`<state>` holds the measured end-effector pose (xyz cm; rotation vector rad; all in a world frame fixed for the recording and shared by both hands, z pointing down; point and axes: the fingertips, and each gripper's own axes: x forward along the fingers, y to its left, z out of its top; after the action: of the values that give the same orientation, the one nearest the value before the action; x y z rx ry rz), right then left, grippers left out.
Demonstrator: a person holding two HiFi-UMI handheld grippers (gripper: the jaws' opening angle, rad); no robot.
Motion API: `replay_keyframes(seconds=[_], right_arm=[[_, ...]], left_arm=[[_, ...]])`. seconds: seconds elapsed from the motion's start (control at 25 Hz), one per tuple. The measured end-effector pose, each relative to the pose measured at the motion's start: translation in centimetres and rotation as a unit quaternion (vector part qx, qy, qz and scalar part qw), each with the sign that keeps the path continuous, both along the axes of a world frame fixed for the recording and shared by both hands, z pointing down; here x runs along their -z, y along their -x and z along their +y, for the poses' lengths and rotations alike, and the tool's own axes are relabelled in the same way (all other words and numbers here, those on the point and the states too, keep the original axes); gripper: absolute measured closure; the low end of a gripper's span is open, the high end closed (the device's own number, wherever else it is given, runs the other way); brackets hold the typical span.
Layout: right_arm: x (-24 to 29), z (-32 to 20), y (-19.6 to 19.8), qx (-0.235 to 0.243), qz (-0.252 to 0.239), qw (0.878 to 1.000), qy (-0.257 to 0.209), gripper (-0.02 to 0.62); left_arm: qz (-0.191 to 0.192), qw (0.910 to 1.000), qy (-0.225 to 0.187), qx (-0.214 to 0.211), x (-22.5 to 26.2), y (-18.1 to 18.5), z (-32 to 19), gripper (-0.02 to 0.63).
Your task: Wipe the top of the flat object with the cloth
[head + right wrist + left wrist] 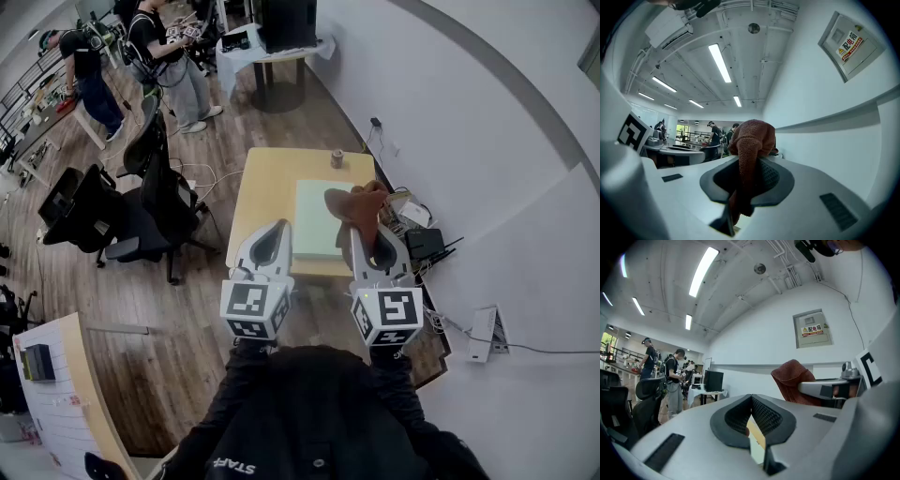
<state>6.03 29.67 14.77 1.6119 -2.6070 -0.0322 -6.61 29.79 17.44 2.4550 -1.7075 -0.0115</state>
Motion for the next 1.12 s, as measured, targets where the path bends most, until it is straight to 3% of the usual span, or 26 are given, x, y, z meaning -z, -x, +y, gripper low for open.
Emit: replay_keyframes(seconds=[0.4, 0.72, 1.12], right_arm=[[-0.8, -0.4, -0.2, -0.020, -0.037, 0.999, 0.008, 0.509], [-3.3, -0.5, -0.4, -0.053, -0.040, 0.997, 0.047, 0.508], [-7.3, -1.7, 1.4, -0.053, -0.037, 0.993, 0.103, 0.508]], left_arm=[[-0.006, 0.9998, 0.014, -0.010, -1.8, 1.4, -0.1, 0.572], [0.000, 0.9987, 0.048, -0.014, -4.9, 4.0, 0.5, 0.572], [0.012, 0.9950, 0.097, -0.020, -9.3, 5.5, -0.9, 0.572]])
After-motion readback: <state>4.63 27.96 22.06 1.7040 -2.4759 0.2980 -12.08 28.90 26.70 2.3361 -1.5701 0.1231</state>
